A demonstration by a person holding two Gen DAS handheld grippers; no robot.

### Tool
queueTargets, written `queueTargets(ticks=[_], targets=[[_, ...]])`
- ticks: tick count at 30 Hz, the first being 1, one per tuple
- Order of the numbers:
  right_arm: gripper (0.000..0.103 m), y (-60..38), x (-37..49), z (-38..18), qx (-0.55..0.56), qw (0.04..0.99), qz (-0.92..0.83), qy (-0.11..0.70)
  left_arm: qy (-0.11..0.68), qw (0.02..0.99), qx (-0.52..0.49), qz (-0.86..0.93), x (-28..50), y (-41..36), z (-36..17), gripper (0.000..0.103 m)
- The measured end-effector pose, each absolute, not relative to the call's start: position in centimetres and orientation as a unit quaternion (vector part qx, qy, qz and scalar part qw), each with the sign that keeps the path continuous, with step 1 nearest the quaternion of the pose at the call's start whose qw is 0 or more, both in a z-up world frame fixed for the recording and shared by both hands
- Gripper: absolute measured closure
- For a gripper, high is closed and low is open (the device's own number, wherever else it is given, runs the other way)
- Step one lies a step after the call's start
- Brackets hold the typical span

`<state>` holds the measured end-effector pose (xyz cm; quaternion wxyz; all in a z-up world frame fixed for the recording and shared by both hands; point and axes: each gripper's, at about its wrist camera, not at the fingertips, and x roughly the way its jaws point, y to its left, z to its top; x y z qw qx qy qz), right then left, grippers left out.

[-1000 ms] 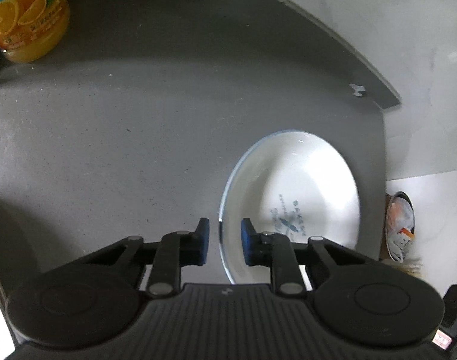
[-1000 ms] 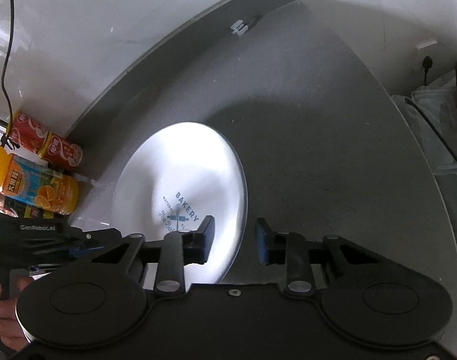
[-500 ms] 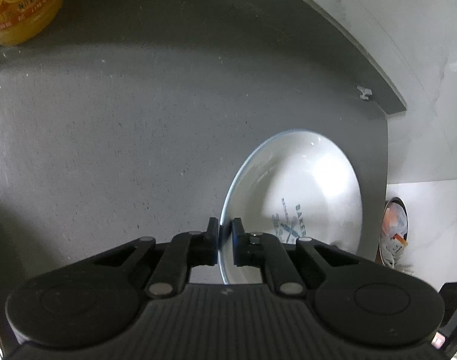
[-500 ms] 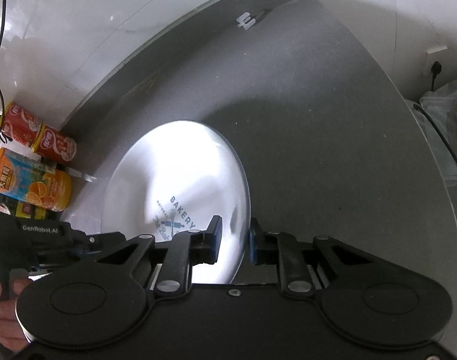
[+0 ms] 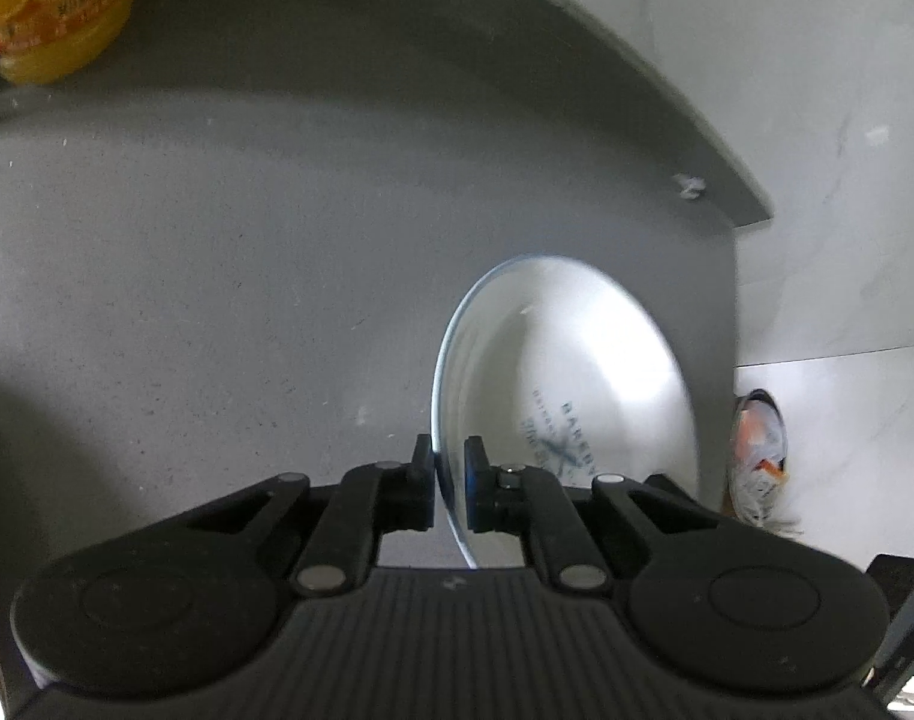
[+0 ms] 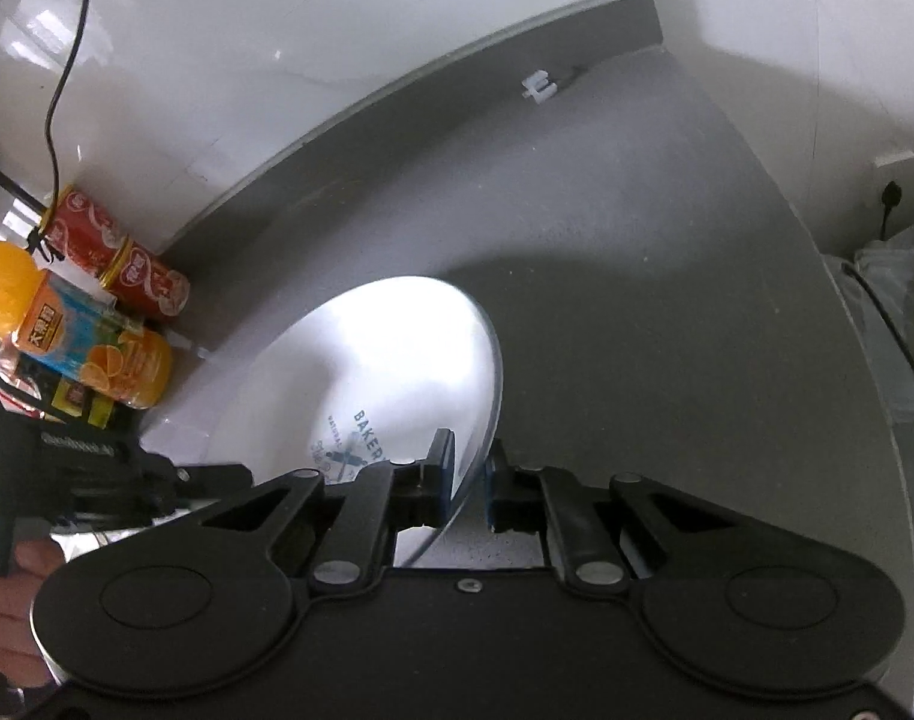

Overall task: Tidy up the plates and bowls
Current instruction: 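Carry the 'Bakery' plate and lower it onto the plate stack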

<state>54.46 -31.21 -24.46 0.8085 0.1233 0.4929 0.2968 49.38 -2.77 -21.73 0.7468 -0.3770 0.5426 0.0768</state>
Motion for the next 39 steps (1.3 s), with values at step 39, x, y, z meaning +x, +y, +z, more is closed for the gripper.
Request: queueTargets(ticks=[39], targets=[[0.091,-18.4,37.2,-12.6,0.107,0.840,0.341,0.408,0.435,0.806,-0.394,0.067,30.5,12.3,-10.5,0.098]])
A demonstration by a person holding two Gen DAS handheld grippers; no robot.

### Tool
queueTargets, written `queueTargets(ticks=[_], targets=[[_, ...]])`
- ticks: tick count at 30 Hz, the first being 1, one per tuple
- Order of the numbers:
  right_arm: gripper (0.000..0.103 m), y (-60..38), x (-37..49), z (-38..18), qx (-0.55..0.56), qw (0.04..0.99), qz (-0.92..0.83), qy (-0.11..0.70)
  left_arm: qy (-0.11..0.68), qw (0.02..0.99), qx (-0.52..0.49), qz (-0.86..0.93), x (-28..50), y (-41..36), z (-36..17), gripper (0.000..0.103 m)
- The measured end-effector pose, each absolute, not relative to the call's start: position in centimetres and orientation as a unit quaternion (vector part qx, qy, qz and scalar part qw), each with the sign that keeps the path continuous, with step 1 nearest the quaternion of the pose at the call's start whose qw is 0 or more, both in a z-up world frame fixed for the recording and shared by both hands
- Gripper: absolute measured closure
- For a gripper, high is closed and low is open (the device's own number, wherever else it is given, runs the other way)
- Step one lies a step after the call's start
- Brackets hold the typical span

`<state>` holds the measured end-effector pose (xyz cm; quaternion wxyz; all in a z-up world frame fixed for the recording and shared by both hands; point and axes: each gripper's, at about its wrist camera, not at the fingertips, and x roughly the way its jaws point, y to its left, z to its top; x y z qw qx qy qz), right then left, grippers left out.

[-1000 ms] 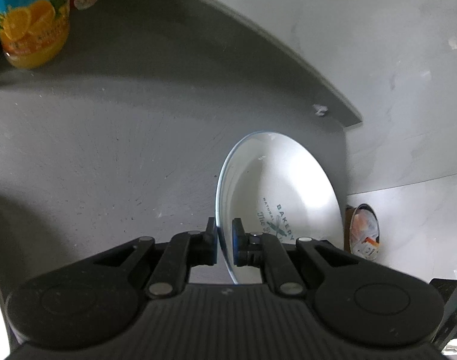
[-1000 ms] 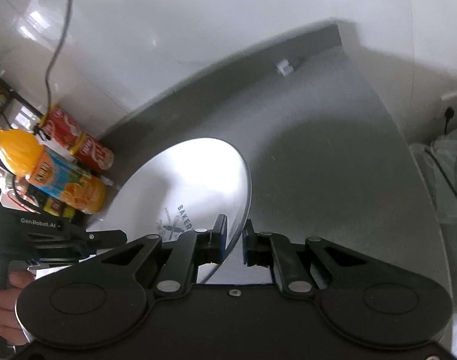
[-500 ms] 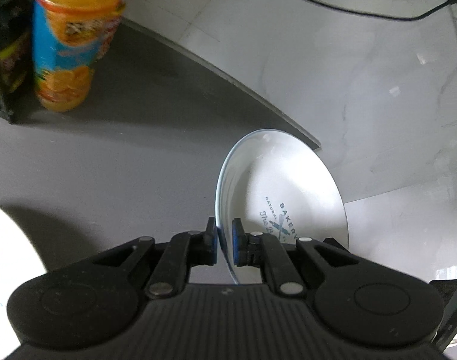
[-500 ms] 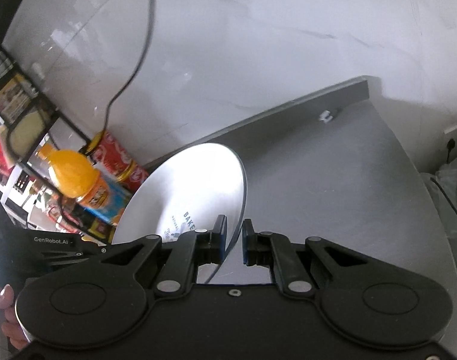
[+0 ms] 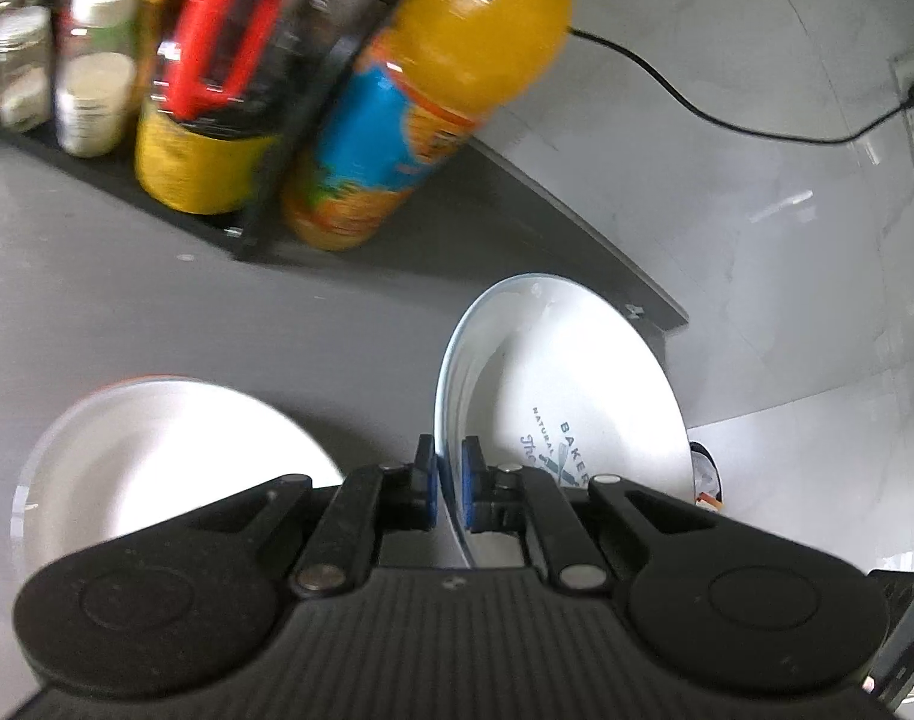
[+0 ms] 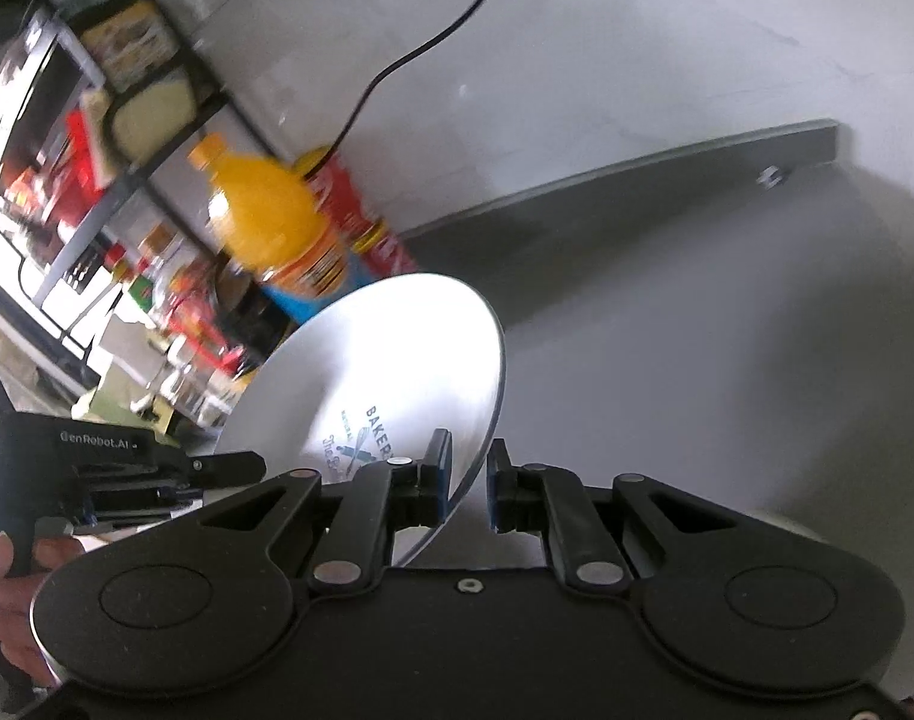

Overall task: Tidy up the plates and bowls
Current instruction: 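Carry the 'Bakery' plate and lower it onto the plate stack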

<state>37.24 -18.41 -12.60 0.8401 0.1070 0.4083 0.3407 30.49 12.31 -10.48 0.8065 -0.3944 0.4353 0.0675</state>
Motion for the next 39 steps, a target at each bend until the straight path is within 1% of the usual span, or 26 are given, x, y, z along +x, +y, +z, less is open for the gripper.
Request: queueTargets(ticks=[3,15,25,39], targets=[[0.091,-16.8,35.2,-12.9,0.095,0.838,0.344,0.413,0.430,0.807,-0.399,0.070,28.7,13.7,-10.5,0.098],[0.091,-12.2,30.1,-15.2,0.076,0.830,0.339,0.436,0.445,0.793,-0.409,0.078,23.9,18.2,-13.8,0.098],[0.091,-10.1,28.0,-17.2,0.069,0.826,0.328,0.453,0.456,0.782,-0.417,0.080,21.3,19.8,-16.2,0.098],[0.091,-7.8,26.7,-20.1,0.040,0.818,0.316,0.480,0.479,0.764,-0.422,0.096,19.7,21.0,-20.2,0.098]])
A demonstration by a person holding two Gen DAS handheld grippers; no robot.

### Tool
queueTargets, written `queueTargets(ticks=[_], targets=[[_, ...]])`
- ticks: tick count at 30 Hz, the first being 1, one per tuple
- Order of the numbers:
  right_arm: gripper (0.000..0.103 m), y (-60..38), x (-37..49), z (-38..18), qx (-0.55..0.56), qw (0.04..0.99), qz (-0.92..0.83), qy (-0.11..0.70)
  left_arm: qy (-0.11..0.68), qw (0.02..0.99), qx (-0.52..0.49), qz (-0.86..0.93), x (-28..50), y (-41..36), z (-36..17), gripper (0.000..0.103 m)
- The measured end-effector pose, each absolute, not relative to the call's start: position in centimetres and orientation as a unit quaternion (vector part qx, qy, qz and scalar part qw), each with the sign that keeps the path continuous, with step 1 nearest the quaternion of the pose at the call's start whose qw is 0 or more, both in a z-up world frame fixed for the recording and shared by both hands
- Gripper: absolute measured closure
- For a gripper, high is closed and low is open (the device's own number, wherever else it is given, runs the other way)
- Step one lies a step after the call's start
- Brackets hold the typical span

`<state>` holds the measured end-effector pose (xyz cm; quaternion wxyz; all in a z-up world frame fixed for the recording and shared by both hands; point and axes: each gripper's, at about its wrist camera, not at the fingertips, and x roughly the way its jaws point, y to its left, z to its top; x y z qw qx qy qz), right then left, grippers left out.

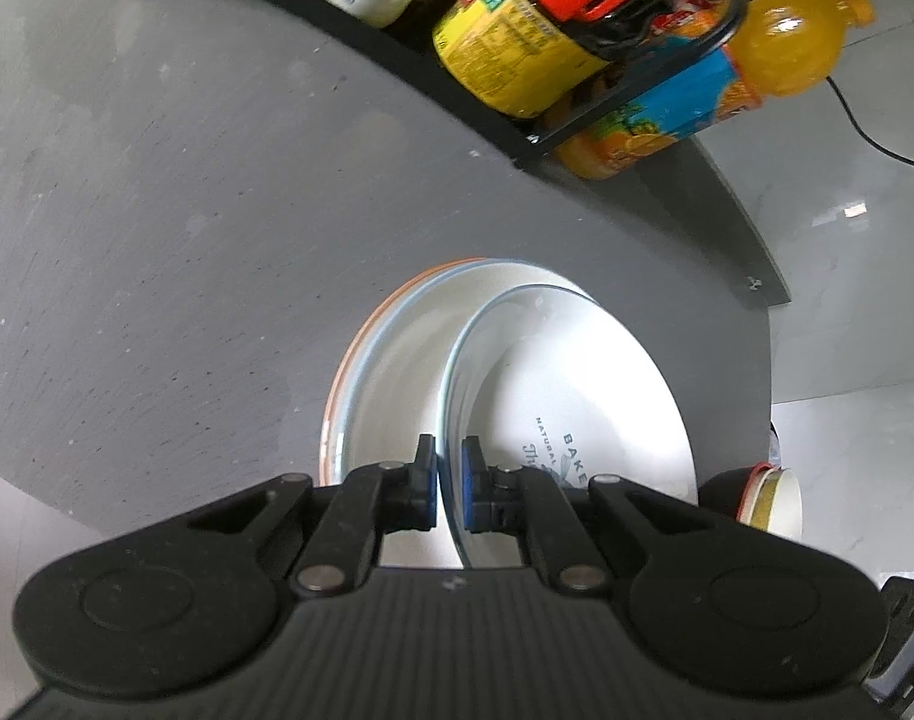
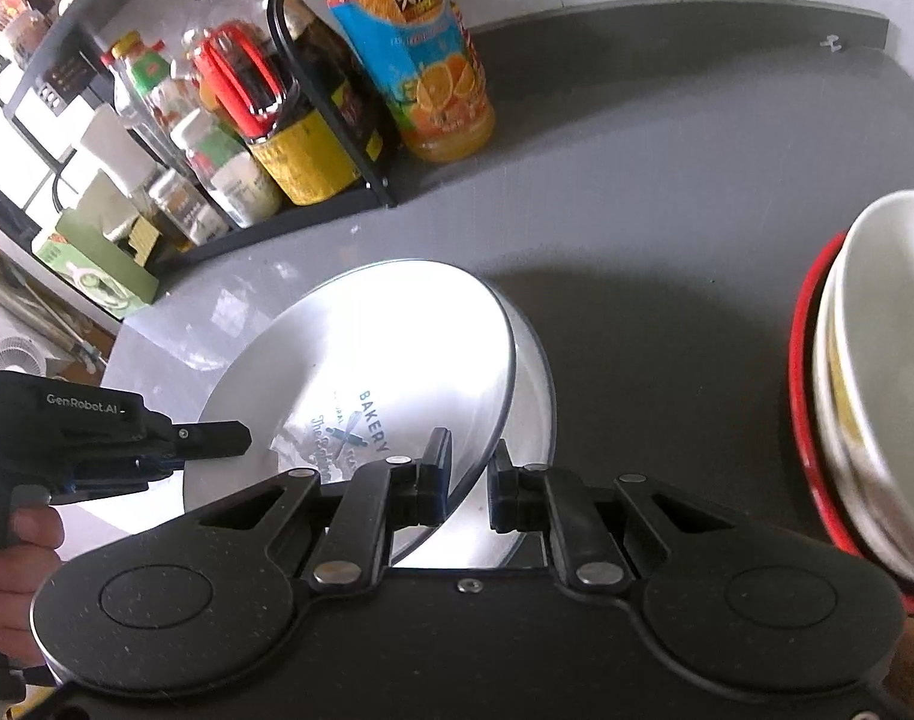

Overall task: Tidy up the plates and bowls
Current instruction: 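Carry the 'Bakery' plate and lower it onto the plate stack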

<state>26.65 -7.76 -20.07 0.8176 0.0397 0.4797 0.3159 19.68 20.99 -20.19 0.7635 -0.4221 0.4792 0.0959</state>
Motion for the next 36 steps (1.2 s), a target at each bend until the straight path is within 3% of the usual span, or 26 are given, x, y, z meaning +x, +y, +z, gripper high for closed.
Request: queueTargets(ticks=[16,30,36], targets=[[0.091,-6.2,26.5,-21.3,0.014,0.818,0.308,0.485,0.495,0.763,-0.400,0.112,19.8,21.0,-21.5,0.097],[0.076,-6.3,27.1,-21.2,0.027,0.802,0.304,0.513,0.504,0.780,-0.350,0.124,20.7,19.8,-21.2,0.094],[0.075,-7.9,27.0,-20.8,0.055,0.795,0.315,0.516,0.504,0.782,-0.345,0.129,20.8,19.5,-21.2,0.094]])
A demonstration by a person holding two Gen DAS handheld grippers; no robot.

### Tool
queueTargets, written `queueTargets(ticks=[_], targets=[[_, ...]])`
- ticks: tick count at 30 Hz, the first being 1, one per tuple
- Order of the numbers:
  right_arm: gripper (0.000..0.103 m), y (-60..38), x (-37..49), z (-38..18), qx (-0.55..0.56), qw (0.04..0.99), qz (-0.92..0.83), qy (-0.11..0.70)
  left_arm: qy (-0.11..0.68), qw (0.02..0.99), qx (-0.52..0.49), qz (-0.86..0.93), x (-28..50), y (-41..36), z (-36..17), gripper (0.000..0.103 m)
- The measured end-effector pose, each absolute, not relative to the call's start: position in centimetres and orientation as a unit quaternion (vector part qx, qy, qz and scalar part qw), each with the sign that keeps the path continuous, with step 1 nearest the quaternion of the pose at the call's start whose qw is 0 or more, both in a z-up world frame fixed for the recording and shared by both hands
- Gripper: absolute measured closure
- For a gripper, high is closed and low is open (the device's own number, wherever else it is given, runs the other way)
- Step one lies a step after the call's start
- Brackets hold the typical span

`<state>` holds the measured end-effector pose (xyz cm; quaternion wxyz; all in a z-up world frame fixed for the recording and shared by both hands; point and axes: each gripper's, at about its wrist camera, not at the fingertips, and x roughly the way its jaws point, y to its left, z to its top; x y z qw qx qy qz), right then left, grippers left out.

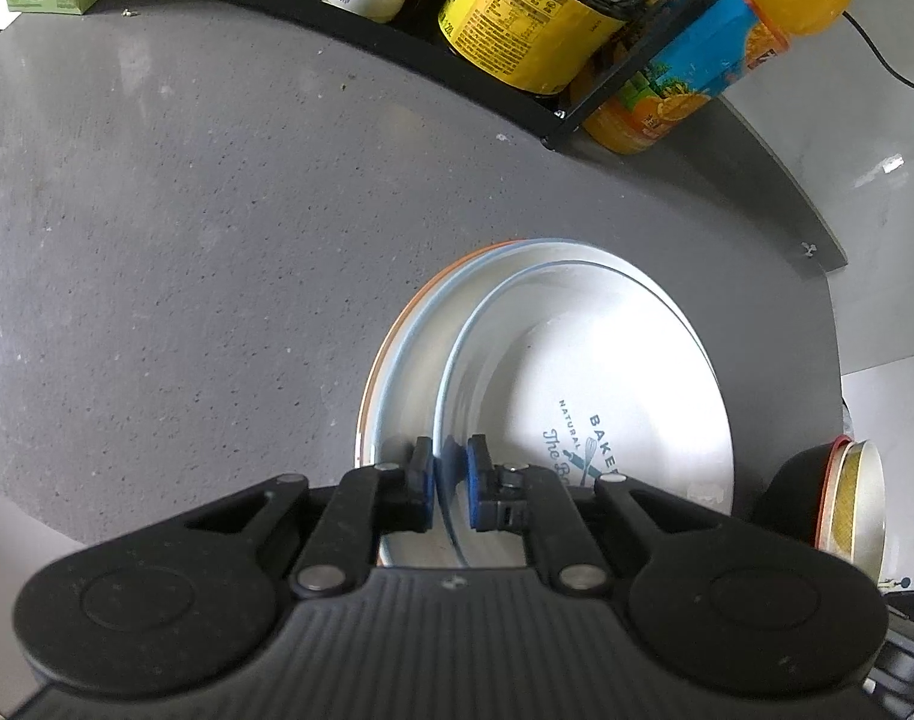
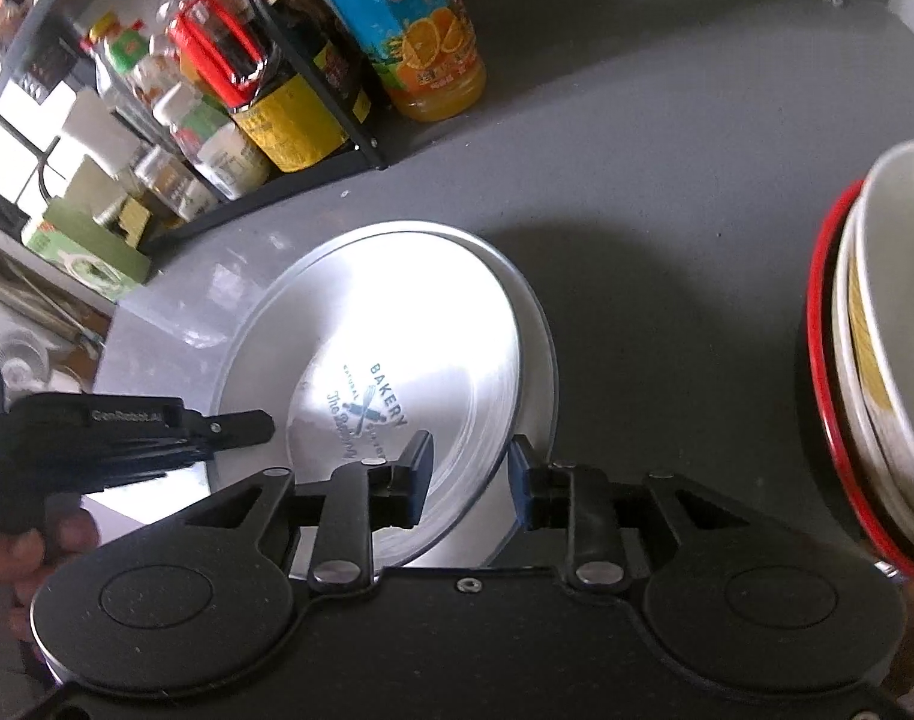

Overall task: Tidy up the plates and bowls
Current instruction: 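Carry the 'Bakery' plate and lower it onto the plate stack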

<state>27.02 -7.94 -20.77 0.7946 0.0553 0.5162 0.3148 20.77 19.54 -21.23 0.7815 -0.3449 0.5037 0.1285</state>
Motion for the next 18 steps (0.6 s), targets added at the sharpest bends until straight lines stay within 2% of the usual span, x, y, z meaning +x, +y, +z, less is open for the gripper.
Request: queueTargets(ticks=[5,7,8,18], targets=[[0.076,-8.36,27.06,-20.57,0.060,0.791,0.318,0.519,0.507,0.780,-0.342,0.133,20.92,19.45,-21.12,0.094],[0.084,-8.46,27.15,-20.72,0.064,0.793,0.310,0.520,0.507,0.779,-0.342,0.136,20.97,19.44,-21.09,0.094],[0.093,-8.32,27.17,-20.78,0.058,0.797,0.301,0.520,0.506,0.778,-0.346,0.138,21.00,19.49,-21.14,0.094],[0.094,-7.90,27.38,-20.79,0.034,0.795,0.310,0.521,0.527,0.760,-0.346,0.159,21.06,19.28,-20.84,0.093]])
